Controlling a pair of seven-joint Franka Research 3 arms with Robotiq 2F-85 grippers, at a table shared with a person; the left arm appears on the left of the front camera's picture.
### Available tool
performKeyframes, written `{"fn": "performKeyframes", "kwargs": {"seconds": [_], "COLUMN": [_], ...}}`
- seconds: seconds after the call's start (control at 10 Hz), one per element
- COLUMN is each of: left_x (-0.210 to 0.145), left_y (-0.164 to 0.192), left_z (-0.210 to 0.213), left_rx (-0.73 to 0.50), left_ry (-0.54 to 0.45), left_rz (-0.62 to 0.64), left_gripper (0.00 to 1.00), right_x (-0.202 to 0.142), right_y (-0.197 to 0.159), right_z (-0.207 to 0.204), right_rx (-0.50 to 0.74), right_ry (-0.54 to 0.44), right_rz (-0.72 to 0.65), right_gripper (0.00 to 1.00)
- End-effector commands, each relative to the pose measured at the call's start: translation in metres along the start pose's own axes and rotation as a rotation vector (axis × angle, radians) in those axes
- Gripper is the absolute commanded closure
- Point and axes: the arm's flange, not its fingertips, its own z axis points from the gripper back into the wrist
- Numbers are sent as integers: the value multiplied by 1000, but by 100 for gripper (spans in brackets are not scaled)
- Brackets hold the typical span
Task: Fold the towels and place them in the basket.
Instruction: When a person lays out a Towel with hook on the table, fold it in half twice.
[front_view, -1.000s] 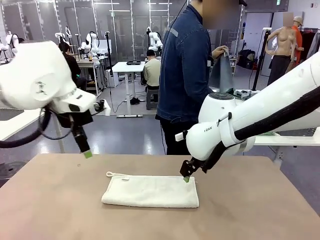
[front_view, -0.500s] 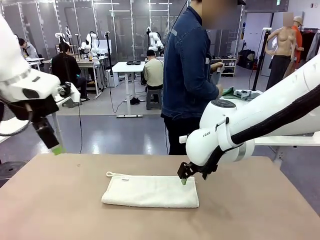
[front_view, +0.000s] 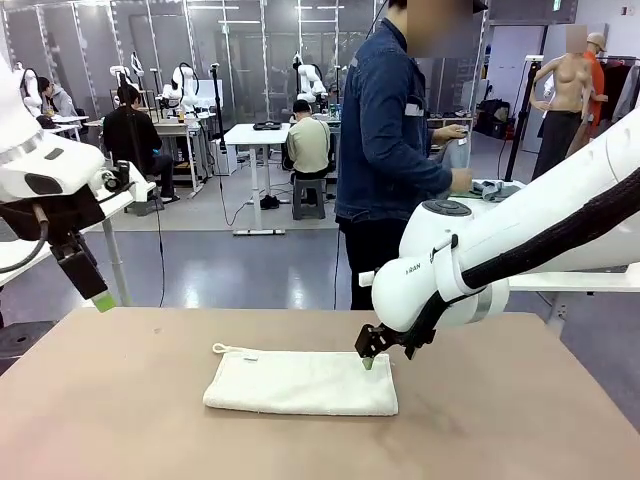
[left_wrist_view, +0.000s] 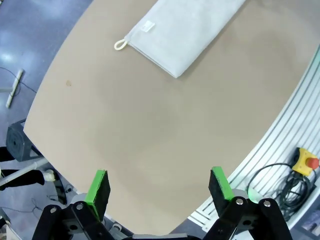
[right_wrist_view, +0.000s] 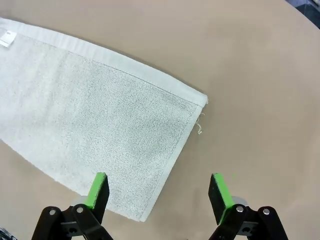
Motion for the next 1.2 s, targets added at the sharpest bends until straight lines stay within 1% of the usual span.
{"fn": "performKeyframes", "kwargs": {"seconds": [0.0, 0.1, 0.3, 0.5, 0.6, 0.7, 0.8, 1.0, 1.1], "left_x": [3, 0, -11, -19, -26, -30, -38, -44, -39], "left_y": [4, 0, -1, -7, -9, -8, -5, -6, -5], "left_z": [2, 0, 48, 77, 91, 96, 106, 120, 107], "left_rx": [16, 0, 2, -26, -31, -26, -32, -22, -11], "left_ry": [-2, 0, 6, 6, 12, 14, 13, -12, 1], "left_rz": [7, 0, 69, 101, 143, 181, 225, 258, 196], "left_gripper": [0, 0, 0, 0, 0, 0, 0, 0, 0], "right_x": [-2, -3, -3, 0, 1, 3, 6, 9, 9], "right_y": [2, 4, 7, 7, 7, 5, 5, 4, 4], "right_z": [-4, -6, -12, -21, -24, -26, -31, -38, -41], "right_rx": [-3, -30, -79, -76, -58, -48, -54, -58, -56], "right_ry": [26, 60, 115, 143, 137, 126, 137, 164, 167], "right_rz": [-55, -102, -201, -260, -287, -298, -324, -347, -346], "right_gripper": [0, 0, 0, 0, 0, 0, 0, 0, 0]}}
